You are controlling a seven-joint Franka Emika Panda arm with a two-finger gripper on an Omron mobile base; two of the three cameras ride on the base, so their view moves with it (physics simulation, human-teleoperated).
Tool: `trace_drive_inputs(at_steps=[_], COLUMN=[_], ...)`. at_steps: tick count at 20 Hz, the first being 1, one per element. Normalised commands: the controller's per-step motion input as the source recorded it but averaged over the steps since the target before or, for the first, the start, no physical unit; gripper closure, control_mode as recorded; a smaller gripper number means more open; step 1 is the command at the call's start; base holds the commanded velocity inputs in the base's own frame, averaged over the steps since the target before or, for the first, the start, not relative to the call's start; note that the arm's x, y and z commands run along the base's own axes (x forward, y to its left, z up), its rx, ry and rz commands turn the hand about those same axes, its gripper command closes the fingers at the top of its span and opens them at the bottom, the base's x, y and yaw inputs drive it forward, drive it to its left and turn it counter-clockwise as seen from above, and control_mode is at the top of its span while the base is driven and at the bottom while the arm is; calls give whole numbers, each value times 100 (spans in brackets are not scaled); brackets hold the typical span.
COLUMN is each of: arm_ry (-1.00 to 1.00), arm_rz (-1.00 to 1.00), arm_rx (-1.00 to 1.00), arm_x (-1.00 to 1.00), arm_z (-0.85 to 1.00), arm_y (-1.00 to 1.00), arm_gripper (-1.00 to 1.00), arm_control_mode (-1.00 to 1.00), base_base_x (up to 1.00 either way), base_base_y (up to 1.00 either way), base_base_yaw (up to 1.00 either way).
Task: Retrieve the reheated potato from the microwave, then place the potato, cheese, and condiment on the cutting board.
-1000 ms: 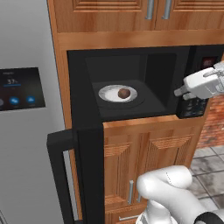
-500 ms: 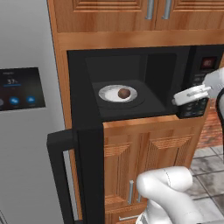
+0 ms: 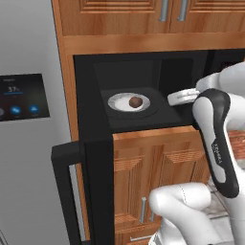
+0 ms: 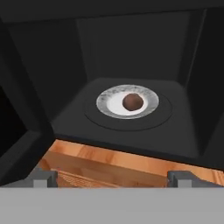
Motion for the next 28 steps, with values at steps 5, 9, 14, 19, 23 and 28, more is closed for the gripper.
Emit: trace_drive_inputs(at_steps=[5,9,14,19,23,28], arm_ry=[0,0,0,0,2,7], arm_rz=[-8,-7,-4,-4,-4,-4], arm_rx=[0,-2,-3,-1,0,0], arm_x=[85,71,56,55,56,47], arm_z=[-12,-28,-31,-22,-18,-21], arm_y=[0,5,14,14,8,9], arm_gripper=[-100,-100,-100,-100,-100,-100], arm_control_mode=[-100,-100,-100,-100,-100,-100], base_base_x=[0,0,0,0,0,0], base_base_y=[0,0,0,0,0,0], base_base_yaw=[0,0,0,0,0,0])
